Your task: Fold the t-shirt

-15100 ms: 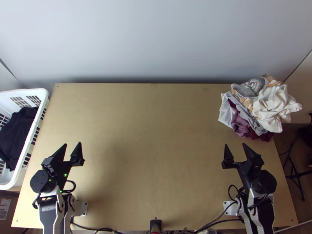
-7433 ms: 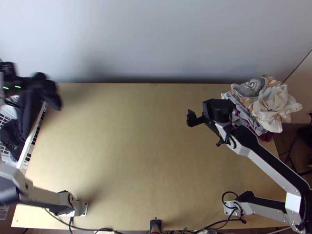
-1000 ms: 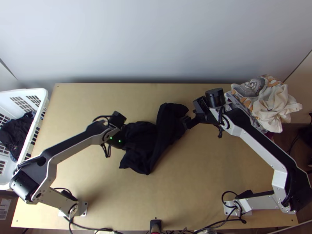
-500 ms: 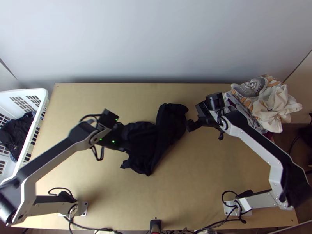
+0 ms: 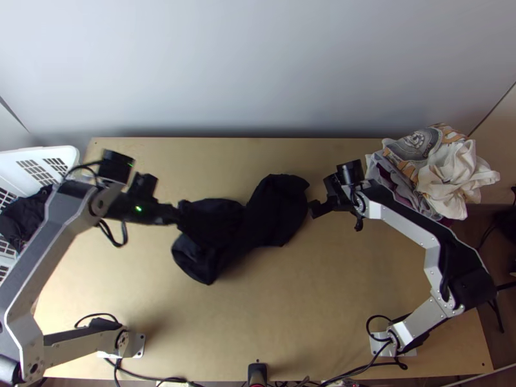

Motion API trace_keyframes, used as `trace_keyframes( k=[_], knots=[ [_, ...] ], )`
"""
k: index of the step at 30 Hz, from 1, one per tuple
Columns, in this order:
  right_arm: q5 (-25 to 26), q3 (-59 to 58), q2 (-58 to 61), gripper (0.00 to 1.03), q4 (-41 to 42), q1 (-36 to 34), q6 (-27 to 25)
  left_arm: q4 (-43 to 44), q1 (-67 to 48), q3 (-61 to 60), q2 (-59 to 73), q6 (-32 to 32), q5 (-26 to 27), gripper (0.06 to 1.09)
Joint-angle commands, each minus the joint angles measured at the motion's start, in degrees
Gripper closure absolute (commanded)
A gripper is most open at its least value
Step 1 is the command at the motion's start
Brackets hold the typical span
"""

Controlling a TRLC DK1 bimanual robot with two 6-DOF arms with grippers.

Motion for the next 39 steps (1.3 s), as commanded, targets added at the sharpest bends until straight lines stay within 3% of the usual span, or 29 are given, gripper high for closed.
trace_keyframes(
  k=[1, 8, 15, 27, 30, 34, 35, 39],
  knots=[
    [0.0, 1.1, 1.8, 0.04, 1.2, 0.9, 1.2, -2.4, 17.3, 10.9, 8.5, 3.2, 2.7, 1.05],
    [0.0, 0.0, 0.3, 0.04, 1.1, 1.7, 2.4, -3.6, 27.3, 21.0, 14.7, 0.4, 3.6, 1.05],
    [-0.9, 0.0, 0.9, 0.04, 1.2, 6.4, 7.8, -0.5, 25.3, 12.9, 13.1, -0.2, 3.6, 1.05],
    [-3.1, 5.8, 3.8, 0.06, 0.7, 11.3, 12.5, 3.9, 25.8, 9.1, 12.0, -0.7, 2.8, 1.05],
    [-3.1, 6.2, 5.7, 0.3, 0.7, 12.1, 11.8, 4.4, 25.9, 7.8, 11.6, -0.7, 2.8, 1.05],
    [-3.1, 6.5, 8.0, 0.77, 0.7, 12.2, 10.8, 5.7, 25.7, 6.1, 10.4, -0.5, 2.5, 1.05],
    [-3.1, 6.5, 8.3, 0.82, 0.7, 12.2, 10.3, 5.7, 25.6, 5.7, 10.1, -0.4, 2.5, 1.05],
    [-2.6, 5.8, 9.2, 0.86, 0.6, 11.4, 9.8, 6.1, 25.4, 4.3, 9.4, 0.0, 2.4, 1.05]
  ],
)
